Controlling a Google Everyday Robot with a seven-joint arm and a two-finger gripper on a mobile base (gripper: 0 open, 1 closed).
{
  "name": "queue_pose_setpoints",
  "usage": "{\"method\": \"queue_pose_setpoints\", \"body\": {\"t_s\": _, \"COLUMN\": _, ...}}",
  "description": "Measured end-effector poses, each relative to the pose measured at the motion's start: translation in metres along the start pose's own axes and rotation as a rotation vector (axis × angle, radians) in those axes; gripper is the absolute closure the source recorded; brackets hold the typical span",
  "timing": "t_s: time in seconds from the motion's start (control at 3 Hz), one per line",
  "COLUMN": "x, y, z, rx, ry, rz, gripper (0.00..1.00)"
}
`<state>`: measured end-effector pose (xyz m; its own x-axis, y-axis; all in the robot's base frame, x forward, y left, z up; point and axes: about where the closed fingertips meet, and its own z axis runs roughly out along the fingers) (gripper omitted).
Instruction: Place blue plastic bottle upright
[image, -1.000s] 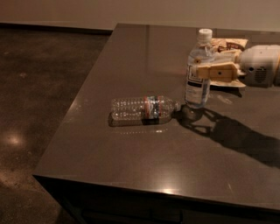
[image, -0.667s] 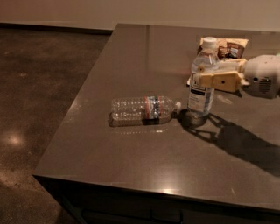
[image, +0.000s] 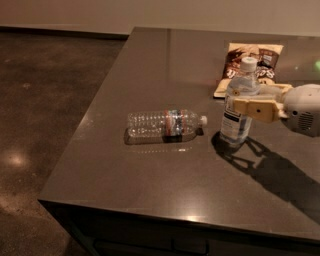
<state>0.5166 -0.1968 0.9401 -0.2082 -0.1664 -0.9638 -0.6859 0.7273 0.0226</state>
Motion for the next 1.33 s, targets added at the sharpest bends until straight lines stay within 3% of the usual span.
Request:
{"method": "queue_pose_setpoints", "body": {"t_s": 0.33, "x": 0.0017, "y": -0.0015, "z": -0.0042, "rx": 0.079, "ry": -0.032, "rz": -0.034, "gripper": 0.57}}
{"method": "queue_pose_setpoints", "body": {"t_s": 0.67, "x": 0.0059, "y": 0.0001, "z": -0.0058, "rx": 0.128, "ry": -0.059, "rz": -0.055, "gripper": 0.26}}
{"method": "queue_pose_setpoints", "body": {"t_s": 1.0, "x": 0.0109, "y": 0.0024, "z": -0.0041, "rx": 0.138, "ry": -0.073, "rz": -0.044, "gripper": 0.04}}
{"method": "queue_pose_setpoints", "body": {"t_s": 1.33, "x": 0.0095, "y": 0.0037, "z": -0.0035, "rx": 0.137, "ry": -0.074, "rz": -0.047, "gripper": 0.00}}
